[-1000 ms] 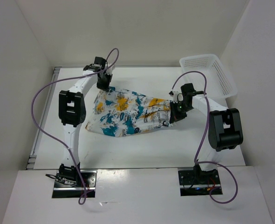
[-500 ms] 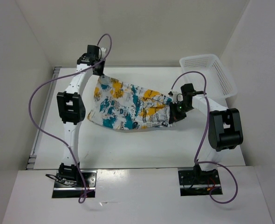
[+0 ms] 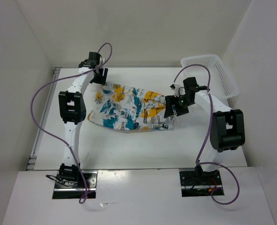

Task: Fold and stack the shorts
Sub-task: Fold the shorts

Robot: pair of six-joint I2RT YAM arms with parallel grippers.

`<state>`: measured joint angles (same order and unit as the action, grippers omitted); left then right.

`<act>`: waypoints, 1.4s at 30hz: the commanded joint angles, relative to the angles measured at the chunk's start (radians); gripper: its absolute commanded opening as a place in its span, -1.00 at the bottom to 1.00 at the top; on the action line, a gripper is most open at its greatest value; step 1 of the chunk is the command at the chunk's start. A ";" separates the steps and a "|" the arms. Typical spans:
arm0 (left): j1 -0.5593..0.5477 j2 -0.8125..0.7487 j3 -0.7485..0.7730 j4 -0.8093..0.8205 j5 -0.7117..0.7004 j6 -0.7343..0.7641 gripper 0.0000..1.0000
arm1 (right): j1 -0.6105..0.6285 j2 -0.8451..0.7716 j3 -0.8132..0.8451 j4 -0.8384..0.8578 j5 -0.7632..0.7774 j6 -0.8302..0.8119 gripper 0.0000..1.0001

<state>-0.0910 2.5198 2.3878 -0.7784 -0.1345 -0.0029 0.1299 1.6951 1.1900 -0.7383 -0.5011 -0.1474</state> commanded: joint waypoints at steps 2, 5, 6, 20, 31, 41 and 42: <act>0.004 -0.231 -0.180 0.065 -0.048 0.003 0.63 | -0.021 -0.025 0.020 -0.027 0.025 0.191 0.73; -0.015 -0.311 -0.370 0.099 -0.057 0.003 0.66 | -0.021 0.003 -0.033 0.017 0.117 0.291 0.73; -0.015 -0.322 -0.409 0.108 -0.066 0.003 0.66 | -0.021 0.012 -0.043 0.026 0.148 0.292 0.73; -0.006 -0.322 -0.690 0.136 -0.048 0.003 0.66 | 0.000 0.231 0.043 0.074 0.105 0.341 0.37; 0.013 -0.294 -0.754 0.179 -0.158 0.003 0.00 | 0.000 0.221 0.178 0.074 0.098 0.263 -1.00; 0.022 -0.369 -0.786 0.165 -0.185 0.003 -0.22 | 0.000 0.179 0.305 0.074 0.116 0.160 -1.00; 0.022 -0.403 -0.773 0.150 -0.165 0.003 -0.02 | 0.000 0.179 0.306 0.083 0.130 0.160 -1.00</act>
<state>-0.0959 2.1574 1.6398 -0.5507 -0.2684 0.0006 0.1223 1.9282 1.4322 -0.6819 -0.4034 0.0555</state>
